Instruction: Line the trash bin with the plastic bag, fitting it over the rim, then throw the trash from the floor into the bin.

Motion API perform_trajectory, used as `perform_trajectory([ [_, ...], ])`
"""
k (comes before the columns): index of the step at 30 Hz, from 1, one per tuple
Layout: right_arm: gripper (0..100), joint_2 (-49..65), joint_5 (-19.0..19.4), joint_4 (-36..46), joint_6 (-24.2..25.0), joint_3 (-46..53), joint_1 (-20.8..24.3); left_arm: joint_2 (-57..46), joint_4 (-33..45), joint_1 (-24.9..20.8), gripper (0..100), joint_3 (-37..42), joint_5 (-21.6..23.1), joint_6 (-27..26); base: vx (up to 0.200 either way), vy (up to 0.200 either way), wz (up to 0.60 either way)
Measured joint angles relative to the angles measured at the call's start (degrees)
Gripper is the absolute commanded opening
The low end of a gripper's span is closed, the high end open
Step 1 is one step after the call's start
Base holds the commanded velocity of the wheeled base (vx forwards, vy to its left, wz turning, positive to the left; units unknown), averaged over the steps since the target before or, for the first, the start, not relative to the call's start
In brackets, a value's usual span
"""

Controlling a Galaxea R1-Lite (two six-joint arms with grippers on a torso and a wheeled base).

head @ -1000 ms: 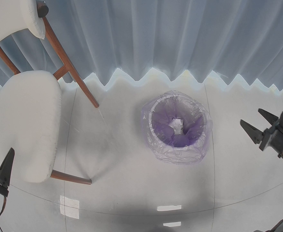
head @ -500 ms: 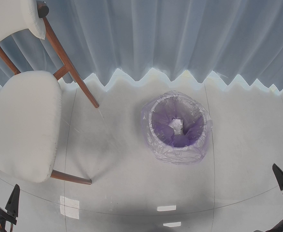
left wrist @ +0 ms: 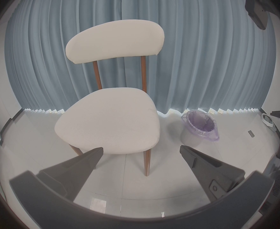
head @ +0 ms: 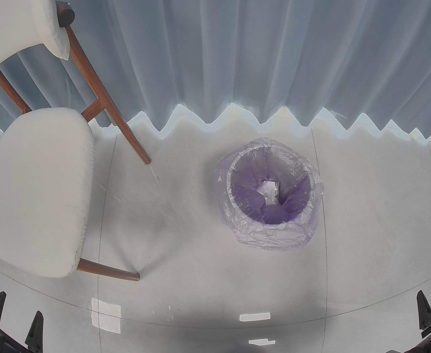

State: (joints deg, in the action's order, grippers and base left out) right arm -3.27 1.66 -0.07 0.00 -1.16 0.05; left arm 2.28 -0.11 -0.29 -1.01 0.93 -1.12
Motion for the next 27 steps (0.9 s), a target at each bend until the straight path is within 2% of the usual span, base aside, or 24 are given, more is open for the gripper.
perform_trajectory([
  [27, 100, 2.7, -1.5, -0.1, 1.0, 0.1, -0.1, -1.5, 0.1, 0.2, 100, 0.0, 0.0, 0.1, 0.0, 0.0, 0.0],
])
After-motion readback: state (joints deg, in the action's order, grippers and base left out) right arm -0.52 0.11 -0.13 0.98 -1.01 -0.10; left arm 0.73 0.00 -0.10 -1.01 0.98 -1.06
